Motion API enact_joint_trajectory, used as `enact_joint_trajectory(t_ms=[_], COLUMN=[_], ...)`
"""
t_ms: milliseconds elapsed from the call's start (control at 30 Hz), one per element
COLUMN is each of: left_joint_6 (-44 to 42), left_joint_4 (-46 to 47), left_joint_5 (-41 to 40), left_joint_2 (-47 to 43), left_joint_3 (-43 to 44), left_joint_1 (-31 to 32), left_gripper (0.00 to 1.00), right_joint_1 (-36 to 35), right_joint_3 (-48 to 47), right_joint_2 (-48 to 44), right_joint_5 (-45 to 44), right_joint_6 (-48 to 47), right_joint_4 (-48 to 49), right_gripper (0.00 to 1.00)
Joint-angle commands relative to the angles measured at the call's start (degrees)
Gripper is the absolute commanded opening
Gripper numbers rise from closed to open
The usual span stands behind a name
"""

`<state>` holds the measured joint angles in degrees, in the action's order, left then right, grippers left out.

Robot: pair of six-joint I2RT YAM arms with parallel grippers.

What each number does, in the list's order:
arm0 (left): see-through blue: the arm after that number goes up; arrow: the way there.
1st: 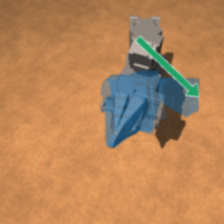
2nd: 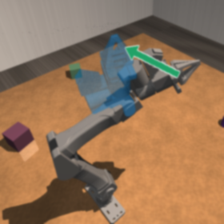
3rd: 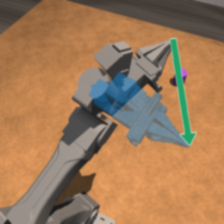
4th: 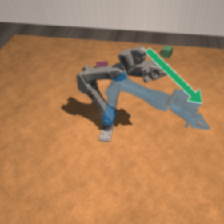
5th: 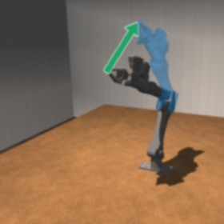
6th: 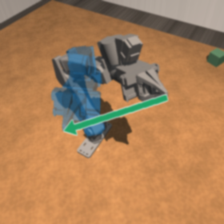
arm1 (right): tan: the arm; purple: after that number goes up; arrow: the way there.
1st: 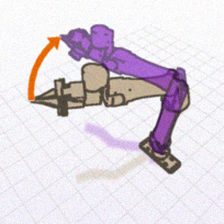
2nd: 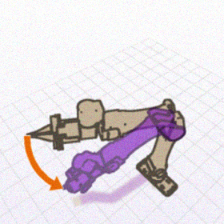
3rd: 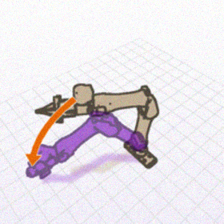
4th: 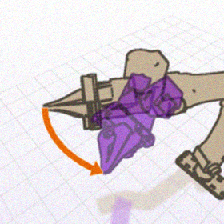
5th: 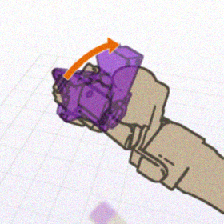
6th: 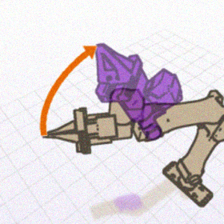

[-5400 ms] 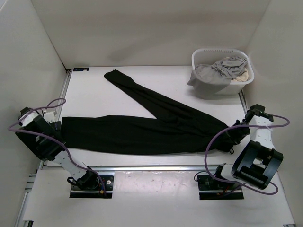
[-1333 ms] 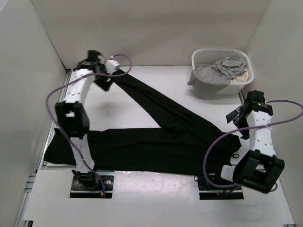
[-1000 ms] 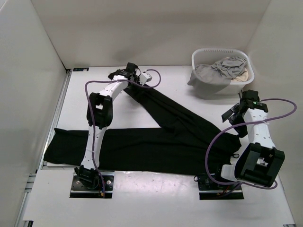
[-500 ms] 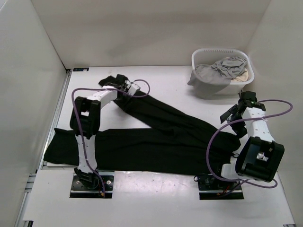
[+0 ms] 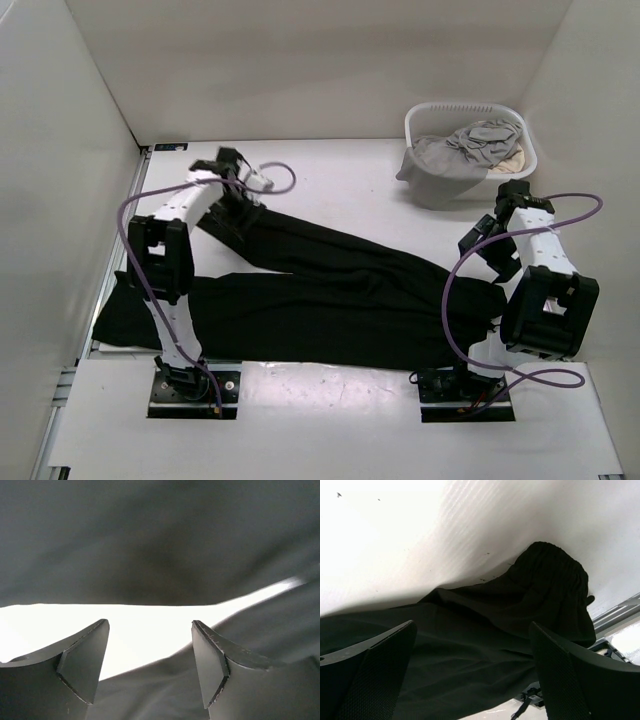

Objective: Fold and stack the trousers
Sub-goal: Flatten the trousers out

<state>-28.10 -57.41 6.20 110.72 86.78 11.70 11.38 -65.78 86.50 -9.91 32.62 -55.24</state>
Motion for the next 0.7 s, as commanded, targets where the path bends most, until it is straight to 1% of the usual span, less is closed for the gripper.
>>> enact_joint_trajectory(t_ms=[0,67,100,267,333,400,433,533,633,667], left_joint_6=[0.4,-0.1,-1.1,-6.0,-6.0,-5.3,-5.3,-4.7,-4.2,-4.2], left_joint_4=[-0.2,1.1,1.8,6.0,6.8,8.0,8.0,8.0,8.5,8.5], left_joint_5=[-5.7,-10.5,-11.0,-16.1,-17.8,-18.5,-18.5,-16.5,-14.6,-13.6], left_joint_2=[-2.2,0.5,3.0,7.9,10.9,12.3,13.6,14.7,15.9,15.9], left_joint_3=[8.9,10.5,12.2,13.2,14.4,16.3,18.6,22.5,23.1,23.1], left_joint_1=[-5.9,-7.9,-9.8,-13.3,-14.0,-15.3,-16.1,-17.3,-17.3,-17.3], left_gripper=[0.78,0.74,0.73,0.74,0.74,0.74,0.74,0.74,0.74,0.71], right_joint_1=[0.0,0.0,0.0,0.0,0.0,0.0,0.0,0.0,0.0,0.0], right_joint_3=[1.1,1.1,1.1,1.1,1.1,1.6,2.3,4.5,5.6,6.1], right_joint_2=[-1.1,-1.7,-1.7,-2.2,-2.7,-3.3,-3.3,-4.7,-5.2,-5.2], right_joint_5=[-0.3,0.3,0.3,0.9,0.9,0.9,0.9,1.6,2.3,2.3], right_joint_6=[0.2,0.2,0.7,0.7,0.7,0.7,0.7,1.2,1.2,1.2], right_joint_4=[-1.9,-1.9,-1.9,-1.9,-1.9,-1.9,-1.9,-1.2,-1.2,-1.2], right_gripper=[0.96,0.96,0.96,0.96,0.96,0.96,0.96,0.96,0.96,0.96])
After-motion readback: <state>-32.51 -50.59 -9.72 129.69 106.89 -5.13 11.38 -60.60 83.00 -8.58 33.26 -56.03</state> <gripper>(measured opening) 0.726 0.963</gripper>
